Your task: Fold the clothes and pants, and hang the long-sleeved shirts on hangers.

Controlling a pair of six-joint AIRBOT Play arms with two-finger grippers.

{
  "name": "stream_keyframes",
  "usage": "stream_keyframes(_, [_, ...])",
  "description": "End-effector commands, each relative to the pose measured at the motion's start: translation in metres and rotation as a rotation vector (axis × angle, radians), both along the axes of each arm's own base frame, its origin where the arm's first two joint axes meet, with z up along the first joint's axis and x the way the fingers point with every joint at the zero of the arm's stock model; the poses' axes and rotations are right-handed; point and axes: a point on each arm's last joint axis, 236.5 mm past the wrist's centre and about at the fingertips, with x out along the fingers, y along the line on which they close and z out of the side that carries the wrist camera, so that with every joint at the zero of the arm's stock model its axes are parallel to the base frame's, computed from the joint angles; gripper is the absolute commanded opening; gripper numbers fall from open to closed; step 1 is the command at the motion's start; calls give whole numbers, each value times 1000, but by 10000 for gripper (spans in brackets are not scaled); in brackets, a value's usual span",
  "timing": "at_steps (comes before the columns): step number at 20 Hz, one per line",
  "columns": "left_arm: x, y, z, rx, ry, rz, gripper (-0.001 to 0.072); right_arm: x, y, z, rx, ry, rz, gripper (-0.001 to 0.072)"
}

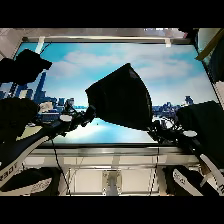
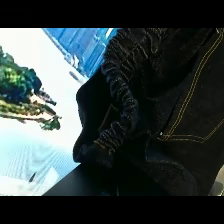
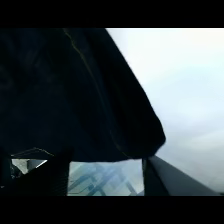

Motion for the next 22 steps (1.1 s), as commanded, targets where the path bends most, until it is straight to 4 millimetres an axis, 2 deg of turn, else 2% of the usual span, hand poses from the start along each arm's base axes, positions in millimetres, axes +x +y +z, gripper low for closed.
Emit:
stream_keyframes(1, [-1, 0, -1, 24, -12, -26, 35, 19, -7, -5, -10, -36, -31, 440])
stream_keyframes(2, [-2, 1, -2, 50, -25, -52, 35, 26, -10, -4, -24, -44, -39, 438])
stream_keyframes(3, [-3, 2, -3, 77, -38, -79, 35, 34, -13, -1, -32, -55, -44, 381])
stream_keyframes(5, [-5, 5, -7, 142, -70, -146, 35, 51, -17, 9, -49, -101, -32, 73])
stream_keyframes(6, [-5, 6, -7, 185, -95, -190, 35, 59, -18, 15, -55, -122, -31, 13])
stream_keyframes(8, [0, 8, 3, 285, -184, -297, 34, 75, -18, 34, -65, -190, 2, 13])
stream_keyframes(9, [5, 7, 17, 328, -249, -344, 34, 82, -11, 50, -67, -251, 67, 12])
stream_keyframes(11, [19, 5, 72, 424, -437, -441, 34, 91, 9, 95, -42, -389, 208, 11])
stream_keyframes(12, [21, 3, 108, 474, -541, -493, 33, 92, 17, 124, -26, -454, 266, 11])
stream_keyframes(14, [13, 2, 185, 524, -697, -560, 33, 82, 36, 195, -23, -616, 422, 11])
stream_keyframes(16, [-8, 6, 271, 531, -849, -566, 33, 56, 54, 280, -9, -782, 529, 11])
stream_keyframes(19, [-50, 22, 393, 553, -1088, -525, 31, 15, 63, 407, -101, -1063, 553, 10])
stream_keyframes(21, [-77, 29, 441, 565, -1157, -538, 31, -13, 68, 481, -158, -1215, 543, 10])
stream_keyframes(22, [-87, 30, 452, 565, -1162, -557, 32, -26, 69, 512, -183, -1276, 535, 9])
